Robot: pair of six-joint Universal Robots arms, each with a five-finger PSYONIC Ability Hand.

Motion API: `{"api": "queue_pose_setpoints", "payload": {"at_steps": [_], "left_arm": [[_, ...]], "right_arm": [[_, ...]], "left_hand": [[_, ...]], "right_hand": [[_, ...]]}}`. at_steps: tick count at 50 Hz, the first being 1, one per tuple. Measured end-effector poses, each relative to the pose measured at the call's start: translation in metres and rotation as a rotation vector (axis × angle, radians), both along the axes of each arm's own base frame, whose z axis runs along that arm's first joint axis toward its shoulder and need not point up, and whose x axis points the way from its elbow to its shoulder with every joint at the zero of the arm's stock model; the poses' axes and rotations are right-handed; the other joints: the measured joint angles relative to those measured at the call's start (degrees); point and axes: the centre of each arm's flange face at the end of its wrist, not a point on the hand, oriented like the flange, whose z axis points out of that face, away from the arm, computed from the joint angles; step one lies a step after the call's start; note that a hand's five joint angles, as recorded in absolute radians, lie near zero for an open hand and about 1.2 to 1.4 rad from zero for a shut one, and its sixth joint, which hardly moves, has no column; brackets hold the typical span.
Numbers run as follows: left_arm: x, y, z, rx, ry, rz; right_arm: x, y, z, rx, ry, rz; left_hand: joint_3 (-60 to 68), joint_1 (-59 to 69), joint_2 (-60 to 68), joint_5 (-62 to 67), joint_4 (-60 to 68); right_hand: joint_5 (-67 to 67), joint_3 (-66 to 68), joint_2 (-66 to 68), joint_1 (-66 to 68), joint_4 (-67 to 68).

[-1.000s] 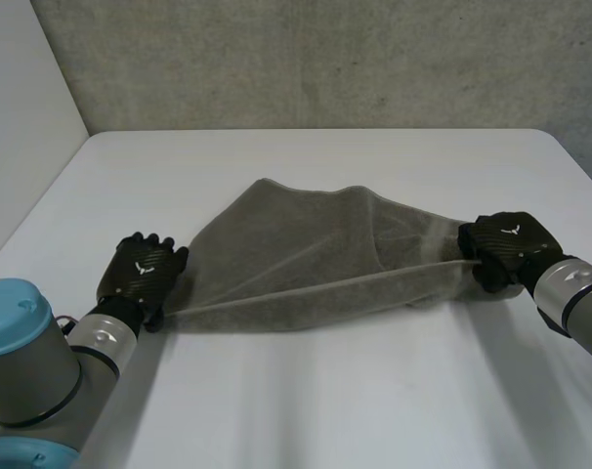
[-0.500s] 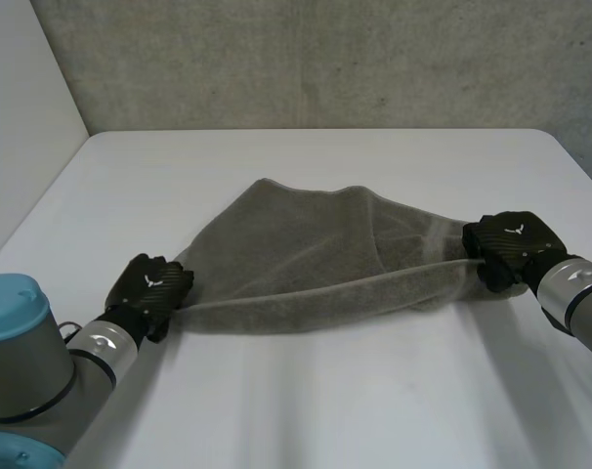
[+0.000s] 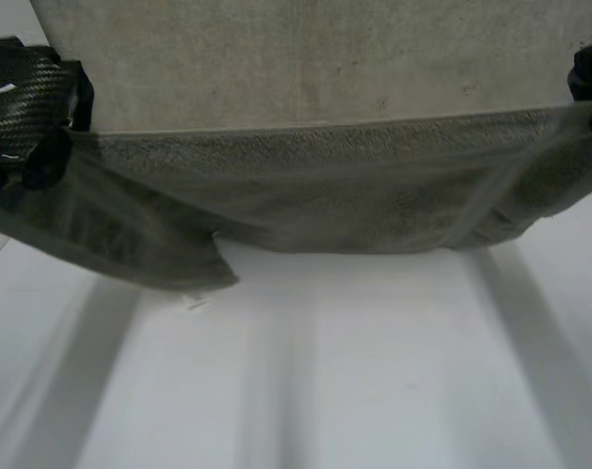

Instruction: Fold the towel.

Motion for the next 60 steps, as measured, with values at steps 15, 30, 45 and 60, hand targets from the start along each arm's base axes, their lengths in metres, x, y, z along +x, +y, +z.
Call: {"api": "queue_pose_setpoints", "payload": {"at_steps": [15, 30, 45, 60], "left_arm": [[-0.033, -0.092, -0.115, 0.383, -0.146, -0.024], [-0.065, -0.167, 0.043, -0.421, 0.077, 0.067], [-0.046, -0.142, -0.01, -0.295, 0.102, 0.093], [-0.029, -0.092, -0.199, 0.278, -0.089, 0.019]], "right_arm": [[0.028, -0.048, -0.097, 0.359, 0.418, 0.079], [0.077, -0.14, 0.036, -0.432, -0.105, -0.114], [0.076, -0.102, -0.017, -0.108, -0.073, 0.008], [0.065, -0.042, -0.206, 0.307, 0.254, 0.114]], "left_hand": [[0.0, 0.0, 0.0, 0.0, 0.0], [0.1, 0.0, 0.0, 0.0, 0.0], [0.1, 0.3, 0.1, 0.0, 0.0], [0.1, 0.3, 0.1, 0.0, 0.0]], "right_hand": [[0.1, 0.0, 0.0, 0.0, 0.0], [0.1, 0.0, 0.0, 0.0, 0.0], [0.4, 0.1, 0.0, 0.0, 0.0], [0.4, 0.1, 0.0, 0.0, 0.0]]}}
